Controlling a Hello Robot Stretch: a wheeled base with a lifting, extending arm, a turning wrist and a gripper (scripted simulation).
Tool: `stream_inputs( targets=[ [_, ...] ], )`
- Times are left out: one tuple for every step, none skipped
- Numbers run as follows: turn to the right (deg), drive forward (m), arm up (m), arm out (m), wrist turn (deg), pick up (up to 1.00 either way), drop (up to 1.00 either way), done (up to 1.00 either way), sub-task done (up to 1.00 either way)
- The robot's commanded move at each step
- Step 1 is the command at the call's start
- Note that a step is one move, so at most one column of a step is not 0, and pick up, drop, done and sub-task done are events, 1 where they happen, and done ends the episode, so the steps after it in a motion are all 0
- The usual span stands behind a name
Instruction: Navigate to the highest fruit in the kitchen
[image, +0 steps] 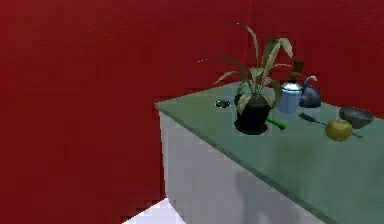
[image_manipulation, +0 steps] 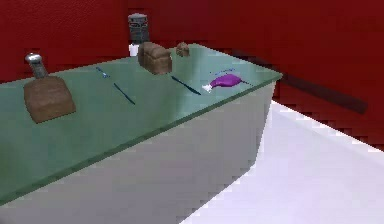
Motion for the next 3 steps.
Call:
stream_inputs(
  targets=[
    [0.0, 0.05, 0.0, 0.0, 0.0, 0.0, 0.0, 0.0, 0.0],
    [39.0, 0.0, 0.0, 0.0, 0.0, 0.0, 0.0, 0.0, 0.0],
    [0.0, 0.0, 0.0, 0.0, 0.0, 0.0, 0.0, 1.0, 0.0]
  ],
)
